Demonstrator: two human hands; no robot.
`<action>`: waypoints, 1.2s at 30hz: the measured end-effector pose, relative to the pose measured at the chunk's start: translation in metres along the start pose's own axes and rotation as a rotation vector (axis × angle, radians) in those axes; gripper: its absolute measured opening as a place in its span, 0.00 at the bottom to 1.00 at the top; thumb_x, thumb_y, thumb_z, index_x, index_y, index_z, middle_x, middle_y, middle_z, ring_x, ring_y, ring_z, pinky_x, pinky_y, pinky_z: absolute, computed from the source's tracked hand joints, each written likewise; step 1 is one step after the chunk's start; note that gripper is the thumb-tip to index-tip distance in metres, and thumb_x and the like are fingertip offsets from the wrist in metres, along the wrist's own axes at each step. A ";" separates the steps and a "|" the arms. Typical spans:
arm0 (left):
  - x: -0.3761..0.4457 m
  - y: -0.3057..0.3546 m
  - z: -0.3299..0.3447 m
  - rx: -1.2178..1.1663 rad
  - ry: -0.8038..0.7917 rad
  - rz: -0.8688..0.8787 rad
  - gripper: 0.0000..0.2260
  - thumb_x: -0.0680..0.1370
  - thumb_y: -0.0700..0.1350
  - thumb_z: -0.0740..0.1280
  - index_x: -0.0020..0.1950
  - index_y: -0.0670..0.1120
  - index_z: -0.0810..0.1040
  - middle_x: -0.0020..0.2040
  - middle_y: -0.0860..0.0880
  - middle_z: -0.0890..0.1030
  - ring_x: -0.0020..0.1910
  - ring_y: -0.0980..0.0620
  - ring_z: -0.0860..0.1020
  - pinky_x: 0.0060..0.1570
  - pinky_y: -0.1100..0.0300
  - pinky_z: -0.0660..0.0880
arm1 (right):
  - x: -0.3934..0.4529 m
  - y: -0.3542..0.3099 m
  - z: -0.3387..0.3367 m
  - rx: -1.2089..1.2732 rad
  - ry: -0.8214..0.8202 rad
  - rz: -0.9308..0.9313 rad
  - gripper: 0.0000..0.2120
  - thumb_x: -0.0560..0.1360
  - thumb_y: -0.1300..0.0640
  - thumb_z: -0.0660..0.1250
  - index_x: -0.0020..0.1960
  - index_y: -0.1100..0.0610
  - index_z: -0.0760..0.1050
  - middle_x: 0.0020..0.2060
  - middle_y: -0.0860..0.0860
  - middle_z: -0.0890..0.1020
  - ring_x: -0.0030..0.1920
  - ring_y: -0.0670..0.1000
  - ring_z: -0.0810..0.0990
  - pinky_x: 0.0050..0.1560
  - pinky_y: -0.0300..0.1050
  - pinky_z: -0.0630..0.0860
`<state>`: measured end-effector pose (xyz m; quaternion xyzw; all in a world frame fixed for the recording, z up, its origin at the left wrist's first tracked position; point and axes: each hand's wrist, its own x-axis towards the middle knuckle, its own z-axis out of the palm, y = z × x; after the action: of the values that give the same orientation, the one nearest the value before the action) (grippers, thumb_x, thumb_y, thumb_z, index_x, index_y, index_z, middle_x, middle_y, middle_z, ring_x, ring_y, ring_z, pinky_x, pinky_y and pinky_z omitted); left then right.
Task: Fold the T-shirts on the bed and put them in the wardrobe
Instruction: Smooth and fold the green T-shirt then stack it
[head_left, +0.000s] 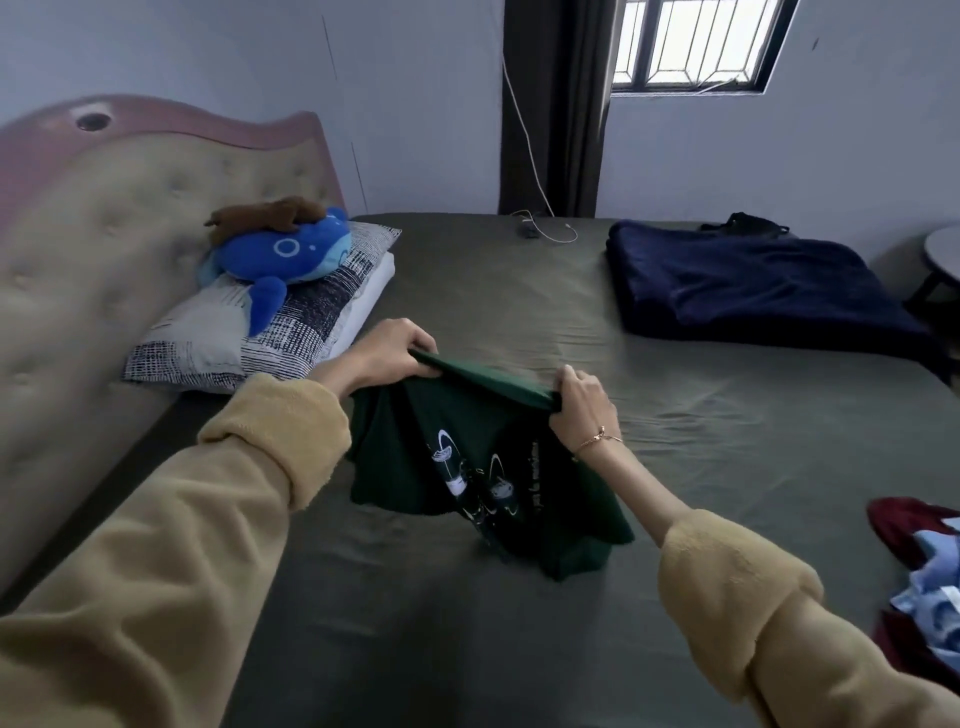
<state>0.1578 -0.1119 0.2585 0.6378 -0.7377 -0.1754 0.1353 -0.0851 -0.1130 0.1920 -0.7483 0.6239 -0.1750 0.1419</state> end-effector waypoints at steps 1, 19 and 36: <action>-0.001 -0.006 -0.004 0.005 0.018 -0.010 0.02 0.72 0.42 0.73 0.42 0.44 0.83 0.37 0.48 0.80 0.40 0.53 0.75 0.39 0.63 0.67 | 0.002 0.003 0.001 0.000 0.023 0.026 0.13 0.70 0.69 0.63 0.54 0.61 0.68 0.54 0.57 0.73 0.58 0.58 0.72 0.47 0.48 0.70; -0.022 -0.066 -0.015 0.104 -0.004 -0.178 0.02 0.76 0.41 0.68 0.46 0.44 0.81 0.41 0.49 0.77 0.45 0.50 0.74 0.44 0.61 0.64 | 0.015 -0.001 0.029 0.018 0.082 0.323 0.13 0.76 0.69 0.56 0.57 0.61 0.73 0.56 0.59 0.76 0.55 0.61 0.76 0.48 0.49 0.71; -0.002 -0.075 0.001 -0.125 -0.001 -0.309 0.13 0.80 0.47 0.63 0.55 0.39 0.81 0.54 0.40 0.81 0.56 0.42 0.77 0.54 0.57 0.69 | 0.013 -0.006 0.020 0.216 0.284 0.468 0.13 0.74 0.68 0.58 0.57 0.66 0.71 0.55 0.65 0.76 0.56 0.64 0.75 0.53 0.52 0.70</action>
<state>0.2247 -0.1189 0.2252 0.7338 -0.6186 -0.2399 0.1459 -0.0690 -0.1248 0.1779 -0.5325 0.7710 -0.3060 0.1686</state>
